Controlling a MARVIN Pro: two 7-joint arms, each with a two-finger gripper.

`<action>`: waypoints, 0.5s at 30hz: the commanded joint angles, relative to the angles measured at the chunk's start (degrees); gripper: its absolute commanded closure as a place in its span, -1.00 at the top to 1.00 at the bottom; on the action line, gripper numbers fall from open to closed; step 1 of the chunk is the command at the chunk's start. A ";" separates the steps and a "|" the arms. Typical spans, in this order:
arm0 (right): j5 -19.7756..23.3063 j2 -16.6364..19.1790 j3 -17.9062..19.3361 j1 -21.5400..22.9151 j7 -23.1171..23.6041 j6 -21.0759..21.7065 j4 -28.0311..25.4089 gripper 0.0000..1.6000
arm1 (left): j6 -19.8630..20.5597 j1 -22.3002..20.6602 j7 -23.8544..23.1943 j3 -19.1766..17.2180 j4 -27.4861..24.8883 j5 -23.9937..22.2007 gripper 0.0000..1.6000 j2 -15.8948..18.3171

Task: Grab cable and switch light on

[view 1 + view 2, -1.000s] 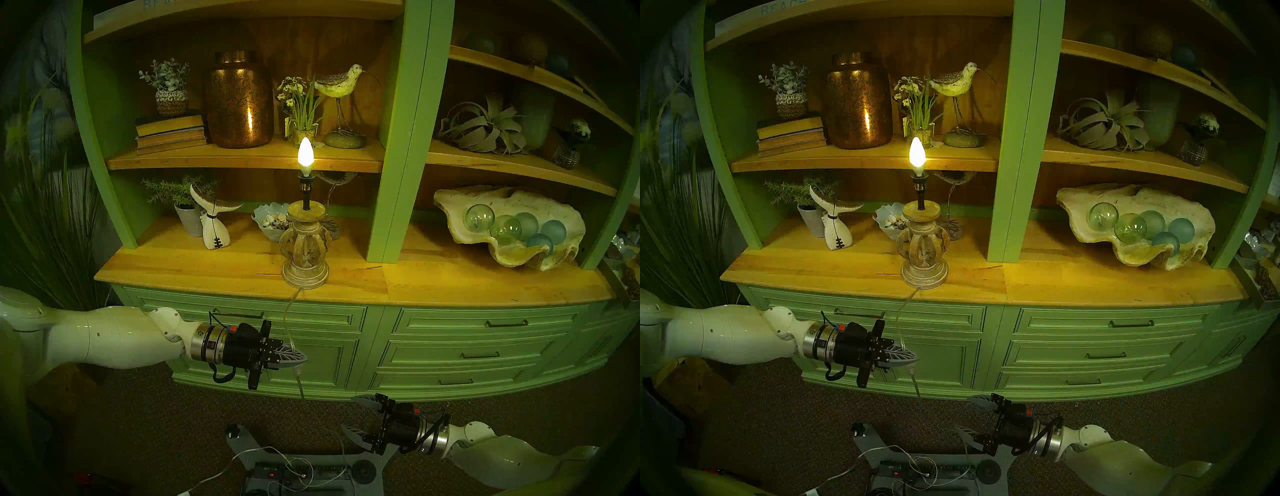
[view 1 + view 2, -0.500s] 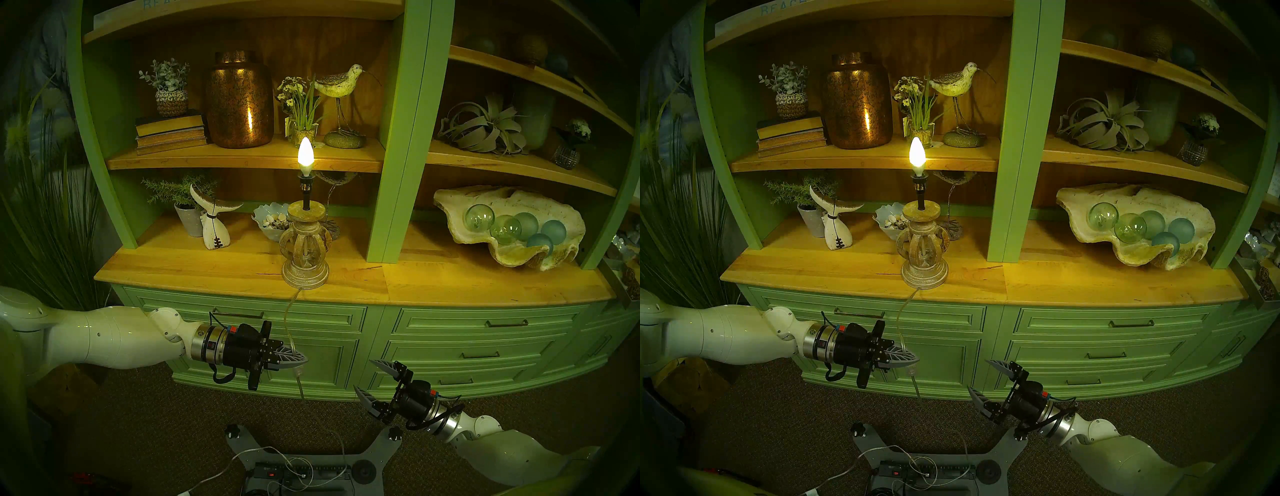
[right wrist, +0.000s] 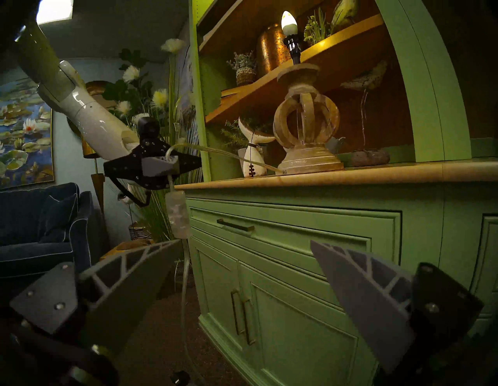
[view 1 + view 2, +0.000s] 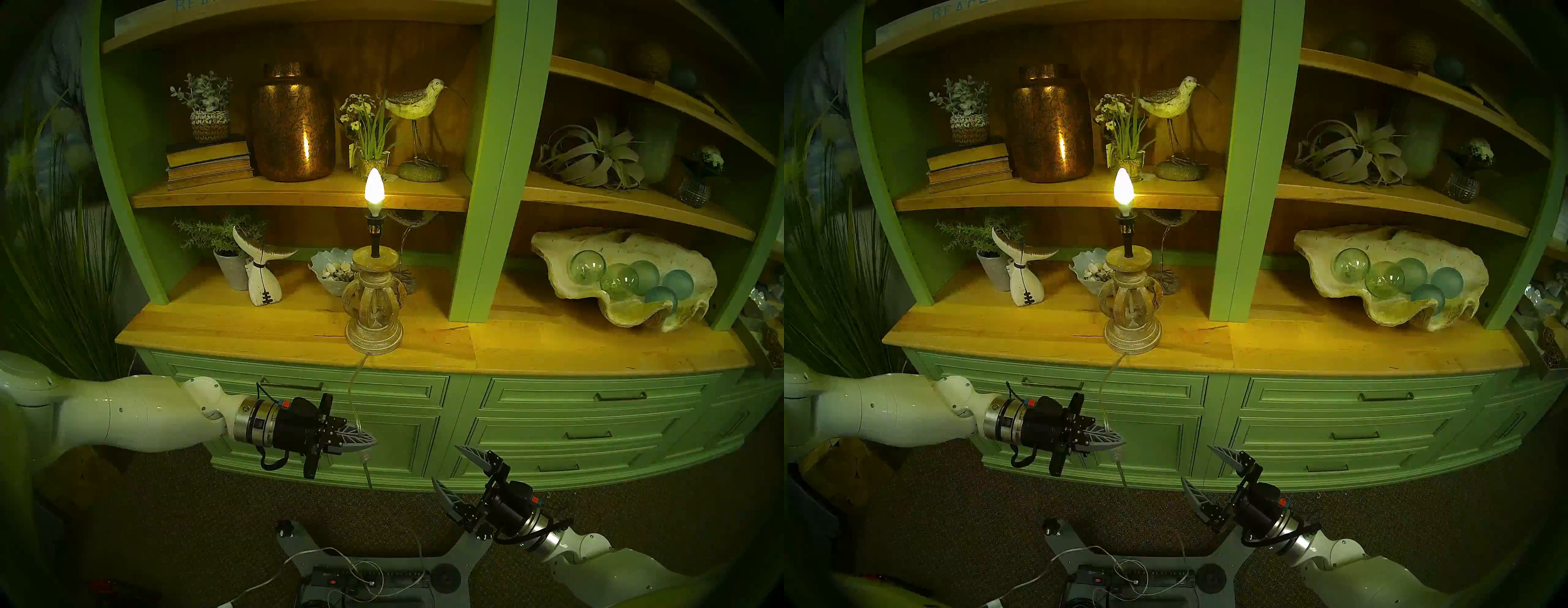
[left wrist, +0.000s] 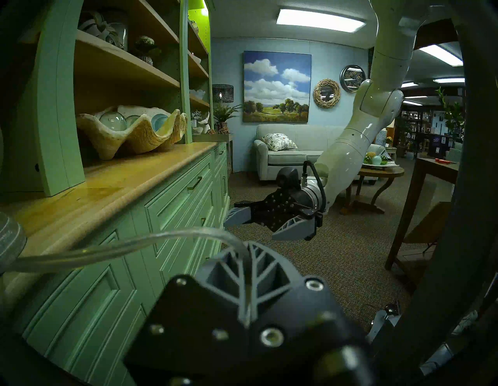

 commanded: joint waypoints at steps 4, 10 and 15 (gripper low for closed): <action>-3.07 0.83 3.31 -5.90 -4.34 -1.10 -8.63 1.00 | -0.54 -1.80 -2.63 -0.88 -0.48 -0.21 -1.00 0.31; -5.80 1.15 5.38 -8.93 -7.53 -1.10 -12.02 1.00 | -0.59 -1.89 -2.88 -0.87 -0.55 -0.25 -1.00 0.40; -6.96 -1.54 6.97 -10.75 -11.56 -1.10 -12.35 1.00 | -0.61 -1.90 -2.75 -0.85 -0.61 -0.22 -1.00 0.44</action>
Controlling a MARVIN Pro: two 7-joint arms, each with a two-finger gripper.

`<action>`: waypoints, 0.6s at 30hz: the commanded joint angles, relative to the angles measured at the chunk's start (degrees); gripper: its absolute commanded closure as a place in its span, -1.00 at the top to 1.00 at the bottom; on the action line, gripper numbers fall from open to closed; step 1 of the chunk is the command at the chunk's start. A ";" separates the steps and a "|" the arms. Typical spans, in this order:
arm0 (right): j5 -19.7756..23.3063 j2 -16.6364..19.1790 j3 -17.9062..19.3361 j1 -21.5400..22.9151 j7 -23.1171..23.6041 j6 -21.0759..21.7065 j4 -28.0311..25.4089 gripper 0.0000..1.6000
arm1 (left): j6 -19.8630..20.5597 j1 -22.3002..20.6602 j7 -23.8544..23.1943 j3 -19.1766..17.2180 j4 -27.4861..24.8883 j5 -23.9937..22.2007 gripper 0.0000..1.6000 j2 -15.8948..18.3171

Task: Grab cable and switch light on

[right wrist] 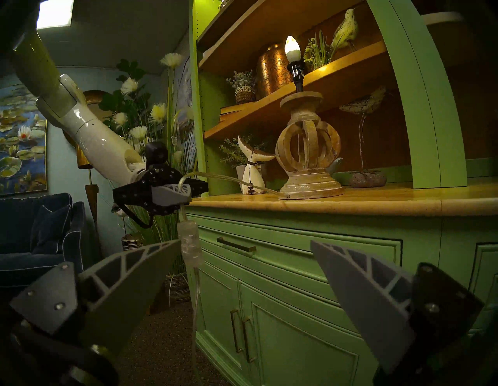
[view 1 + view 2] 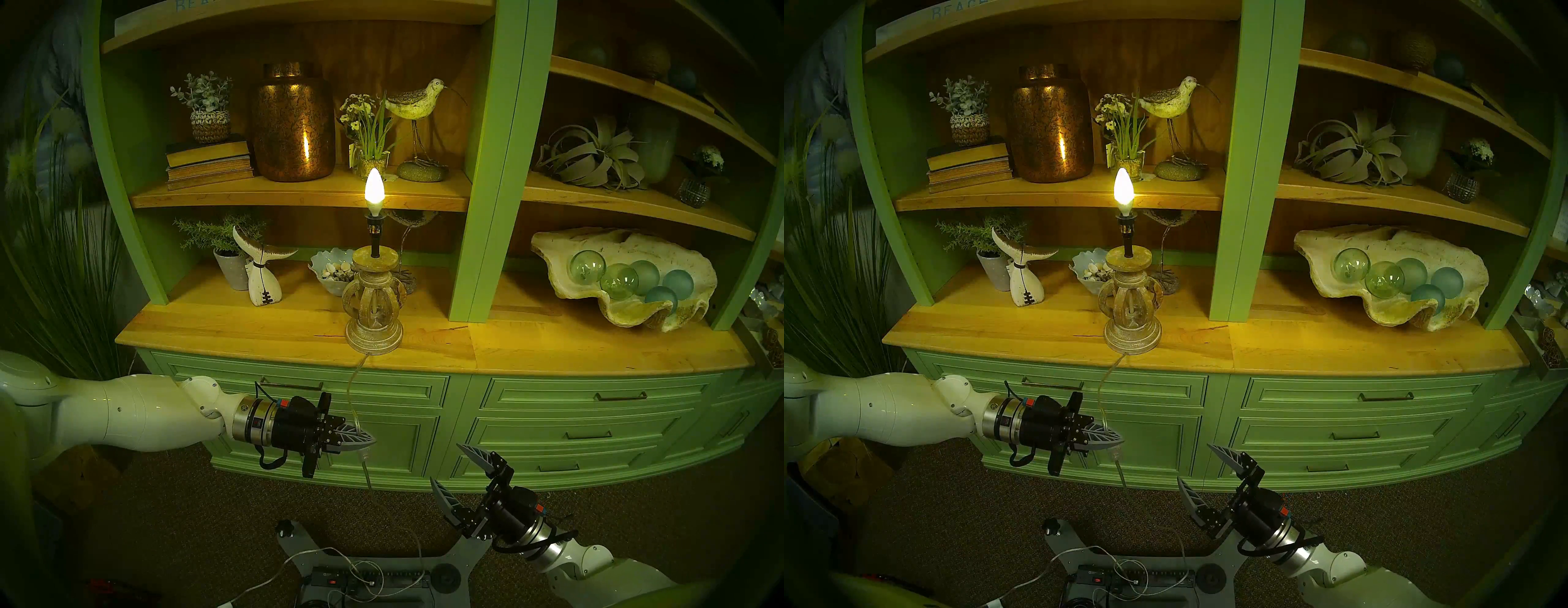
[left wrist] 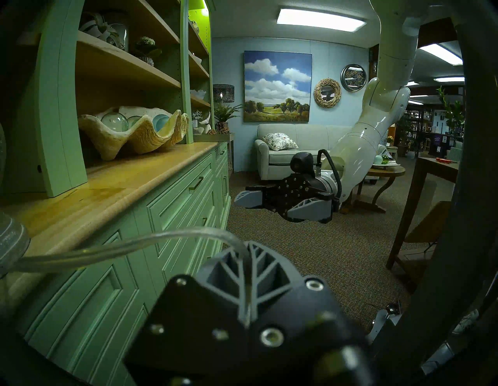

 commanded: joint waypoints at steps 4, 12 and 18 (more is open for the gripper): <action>-2.30 -3.96 3.78 -6.28 -9.30 -0.68 -2.23 1.00 | -0.51 -1.74 -2.87 -0.83 -0.55 -0.25 -1.00 0.12; -2.92 -6.48 7.65 -10.49 -16.86 -0.68 0.36 1.00 | -0.54 -1.78 -2.89 -0.81 -0.61 -0.25 -1.00 0.17; -4.89 -8.40 12.75 -14.38 -24.01 -0.68 -0.37 1.00 | -0.58 -1.92 -3.56 -0.83 -0.64 -0.42 -1.00 0.24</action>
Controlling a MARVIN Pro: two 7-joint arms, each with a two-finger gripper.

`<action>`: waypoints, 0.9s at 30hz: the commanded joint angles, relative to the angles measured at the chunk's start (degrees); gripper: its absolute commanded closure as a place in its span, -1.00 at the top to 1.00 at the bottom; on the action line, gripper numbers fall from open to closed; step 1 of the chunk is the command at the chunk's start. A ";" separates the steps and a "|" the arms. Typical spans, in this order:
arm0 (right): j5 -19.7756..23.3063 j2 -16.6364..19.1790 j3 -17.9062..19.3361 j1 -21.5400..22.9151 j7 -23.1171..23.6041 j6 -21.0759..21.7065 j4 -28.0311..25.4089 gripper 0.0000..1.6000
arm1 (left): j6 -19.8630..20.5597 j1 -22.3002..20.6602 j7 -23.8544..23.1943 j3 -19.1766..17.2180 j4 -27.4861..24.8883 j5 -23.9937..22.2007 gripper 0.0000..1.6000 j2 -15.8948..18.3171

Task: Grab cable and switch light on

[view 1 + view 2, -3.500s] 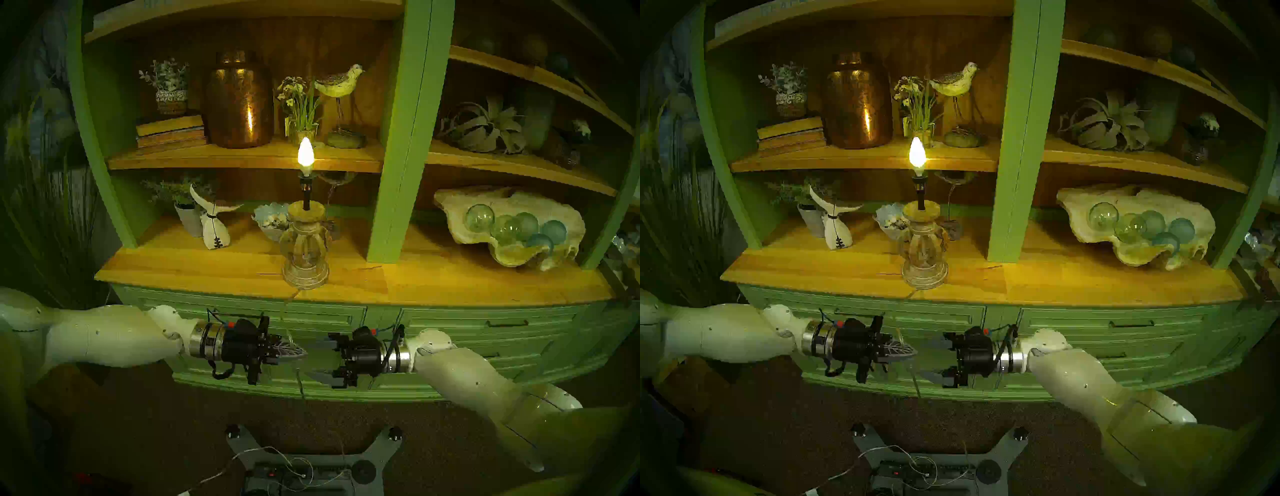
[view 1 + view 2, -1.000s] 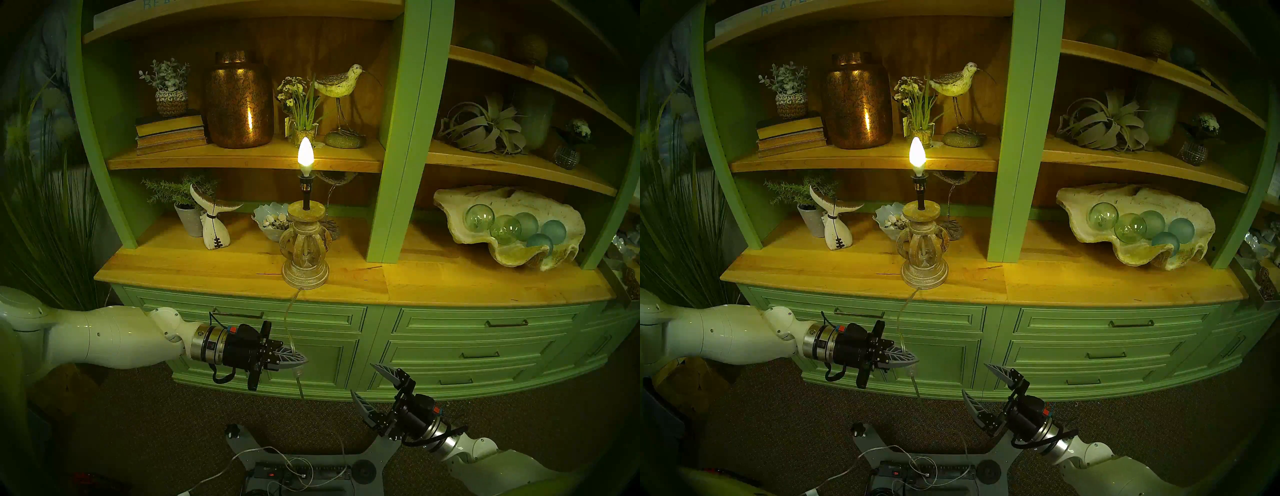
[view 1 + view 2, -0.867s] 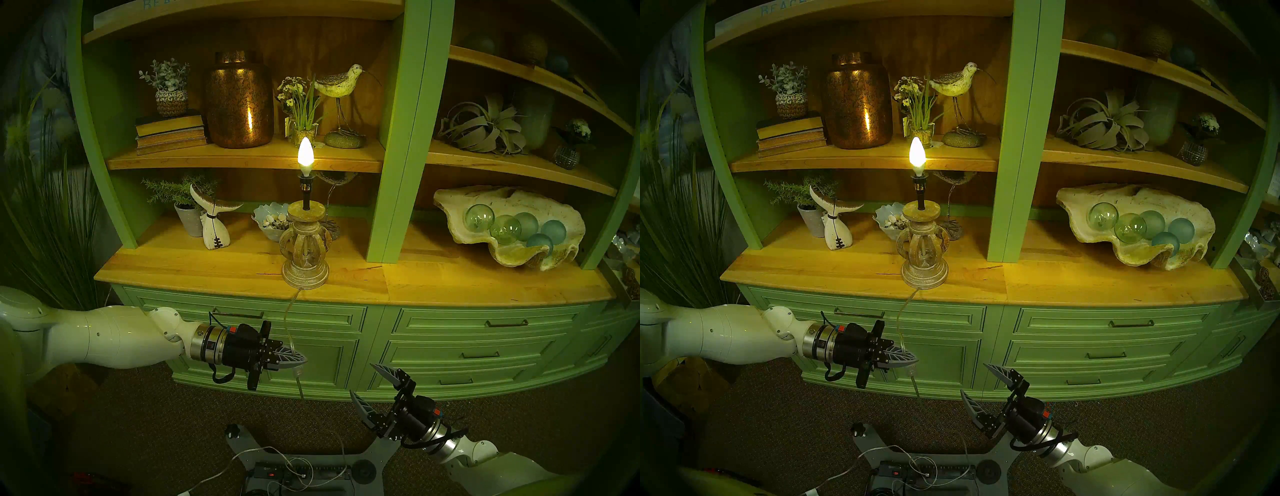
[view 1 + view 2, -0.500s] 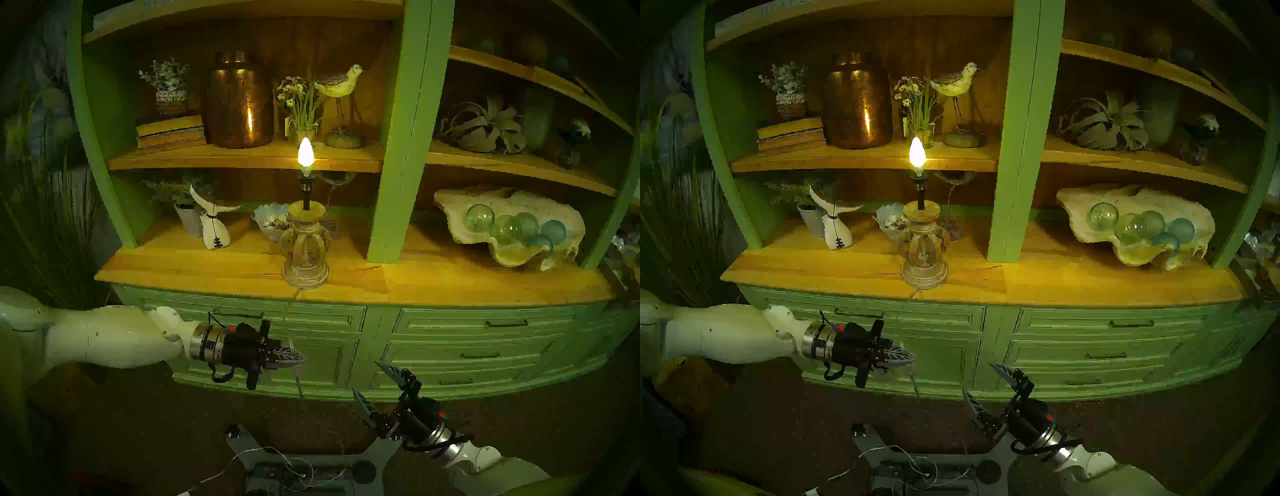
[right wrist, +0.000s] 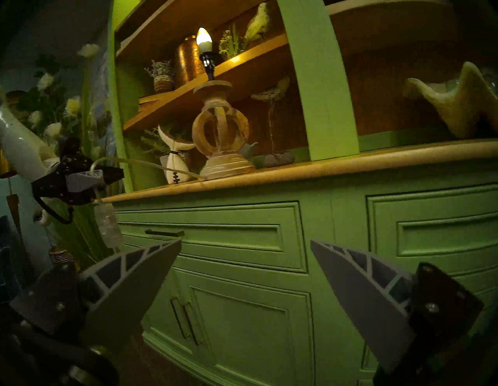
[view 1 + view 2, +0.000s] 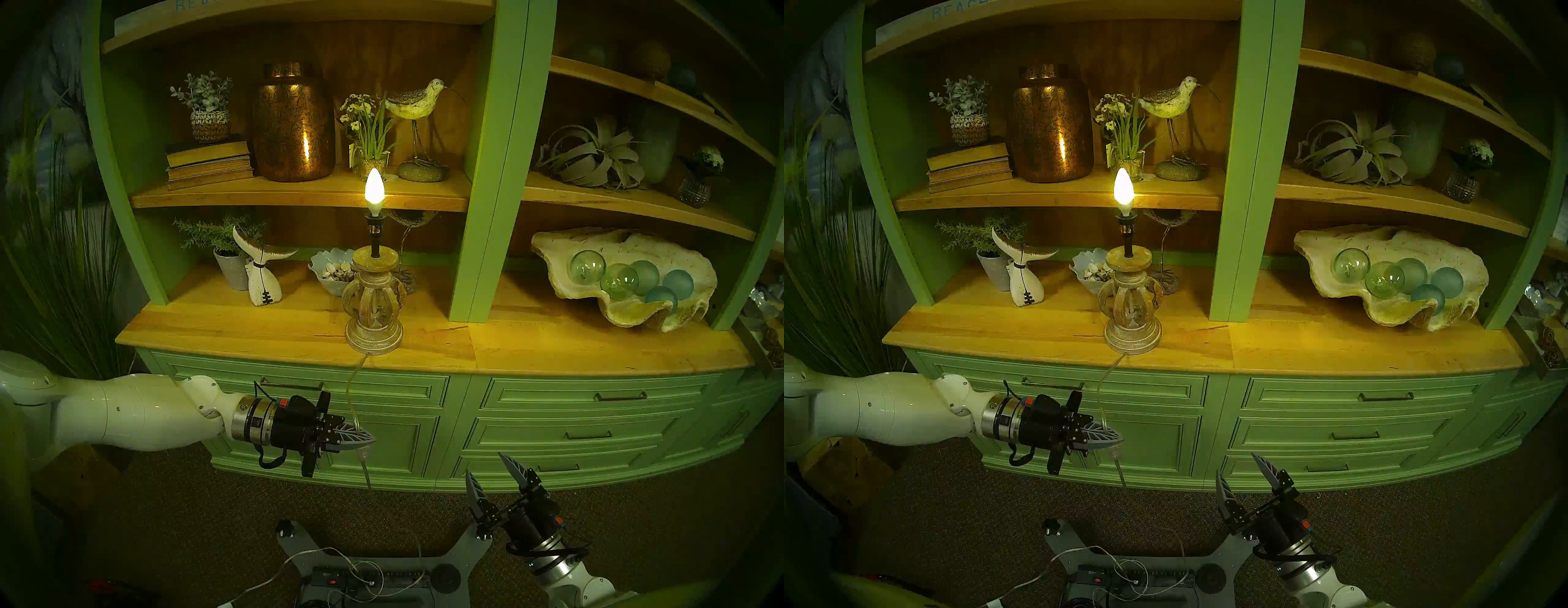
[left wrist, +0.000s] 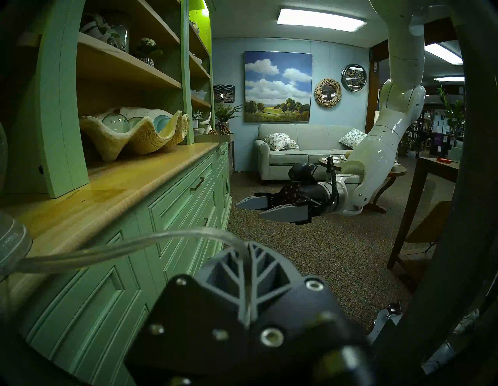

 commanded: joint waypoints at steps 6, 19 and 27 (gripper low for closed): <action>-5.22 -3.22 8.23 -5.85 -10.48 -0.68 -3.78 1.00 | -0.47 -2.23 -4.69 -0.72 -0.57 -0.04 1.00 -0.08; -18.34 -7.67 13.07 -7.68 -18.99 -0.68 -9.57 1.00 | 11.74 -1.47 -7.25 5.06 0.62 1.29 1.00 2.18; -23.91 -9.46 14.25 -8.33 -21.36 0.68 -12.06 1.00 | 15.68 0.66 0.99 6.38 5.38 -2.27 1.00 7.91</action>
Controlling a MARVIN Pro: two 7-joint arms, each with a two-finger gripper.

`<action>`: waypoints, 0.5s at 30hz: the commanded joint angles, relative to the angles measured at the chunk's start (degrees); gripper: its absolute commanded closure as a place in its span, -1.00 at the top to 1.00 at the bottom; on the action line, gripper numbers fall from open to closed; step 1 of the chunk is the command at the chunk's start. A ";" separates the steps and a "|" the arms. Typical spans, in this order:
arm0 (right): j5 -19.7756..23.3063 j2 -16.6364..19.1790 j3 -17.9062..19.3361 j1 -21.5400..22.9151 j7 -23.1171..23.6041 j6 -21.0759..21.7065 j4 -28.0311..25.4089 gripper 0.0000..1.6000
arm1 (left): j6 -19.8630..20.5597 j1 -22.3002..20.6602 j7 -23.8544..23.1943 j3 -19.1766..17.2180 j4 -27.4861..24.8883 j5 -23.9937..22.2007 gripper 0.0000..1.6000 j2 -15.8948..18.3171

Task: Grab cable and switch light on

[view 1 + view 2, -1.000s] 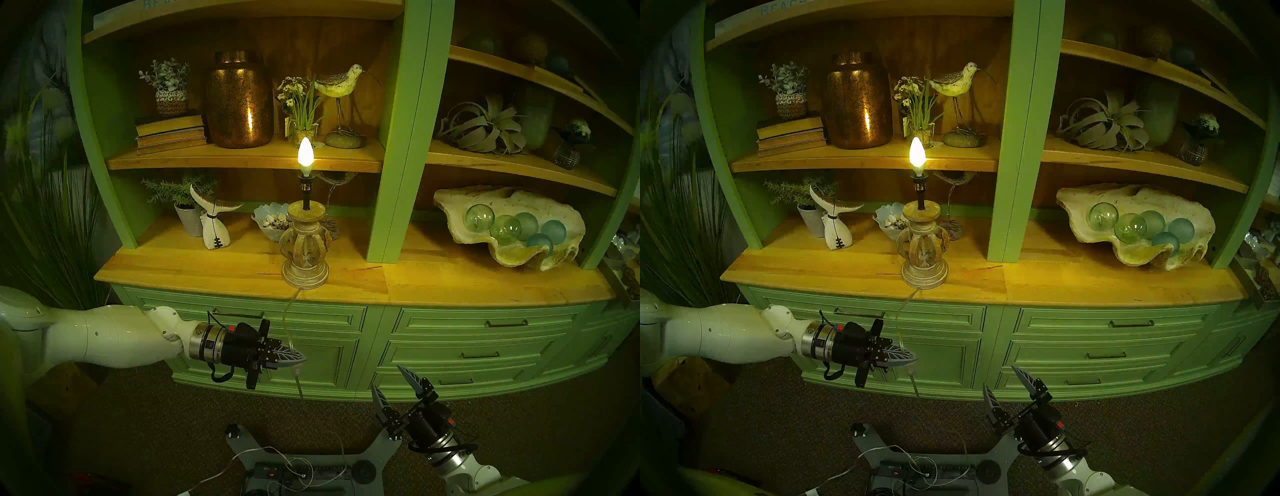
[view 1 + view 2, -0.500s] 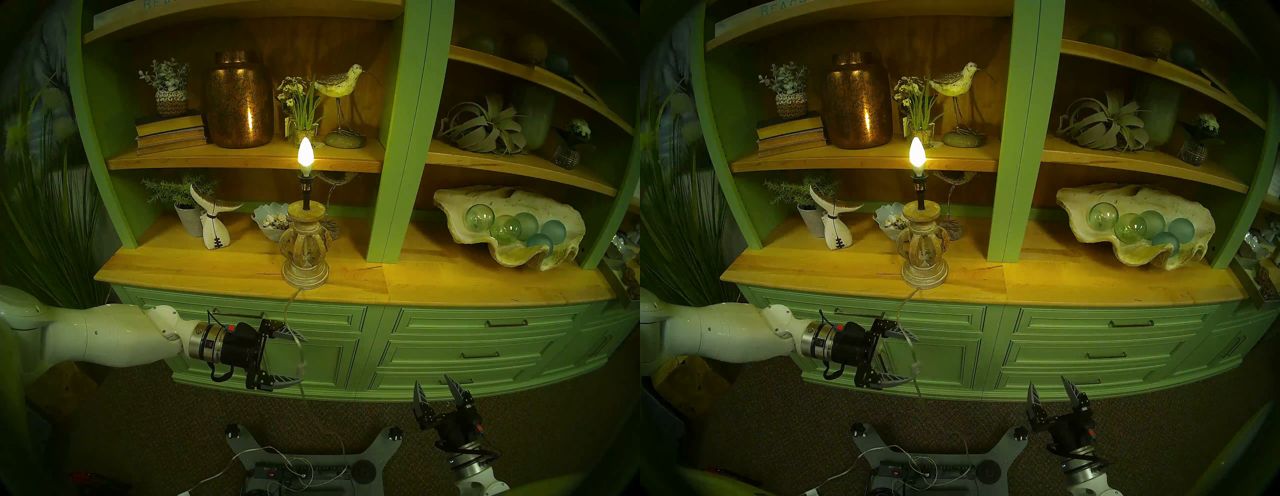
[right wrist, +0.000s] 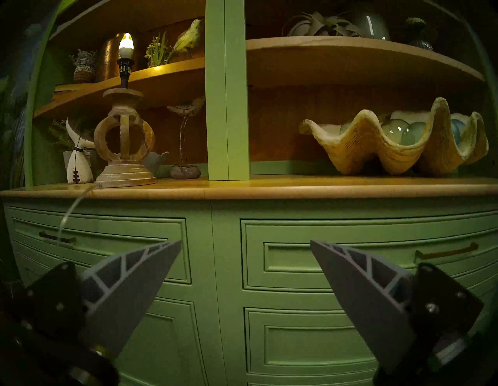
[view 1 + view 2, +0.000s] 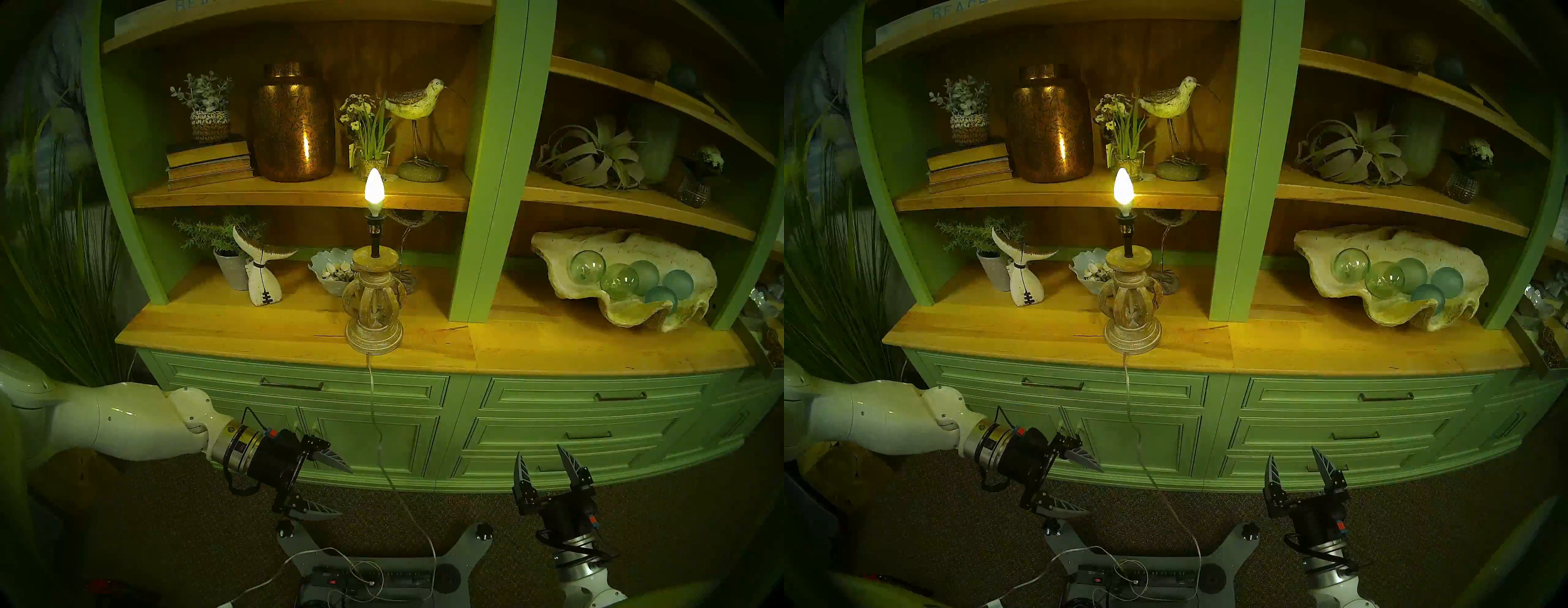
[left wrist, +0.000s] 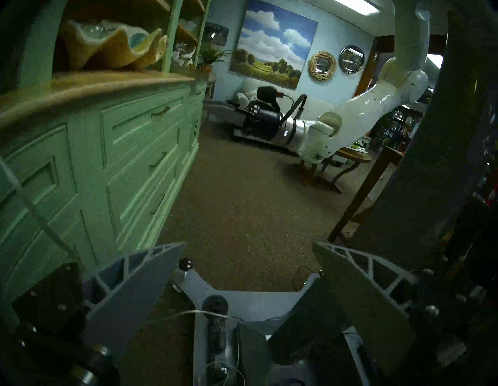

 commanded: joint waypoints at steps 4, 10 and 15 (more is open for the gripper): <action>-7.49 -3.20 2.05 -0.68 -3.31 2.10 -4.11 1.00 | 3.80 1.91 11.64 -0.21 0.57 -4.91 1.00 7.73; -11.72 -4.65 2.79 -0.79 -5.03 4.92 -4.73 1.00 | 4.30 2.93 18.07 0.27 -5.20 -4.35 1.00 11.14; -14.35 -5.10 3.06 0.12 -5.74 7.19 -4.69 1.00 | 4.65 3.26 22.53 0.92 -9.35 -2.61 1.00 11.60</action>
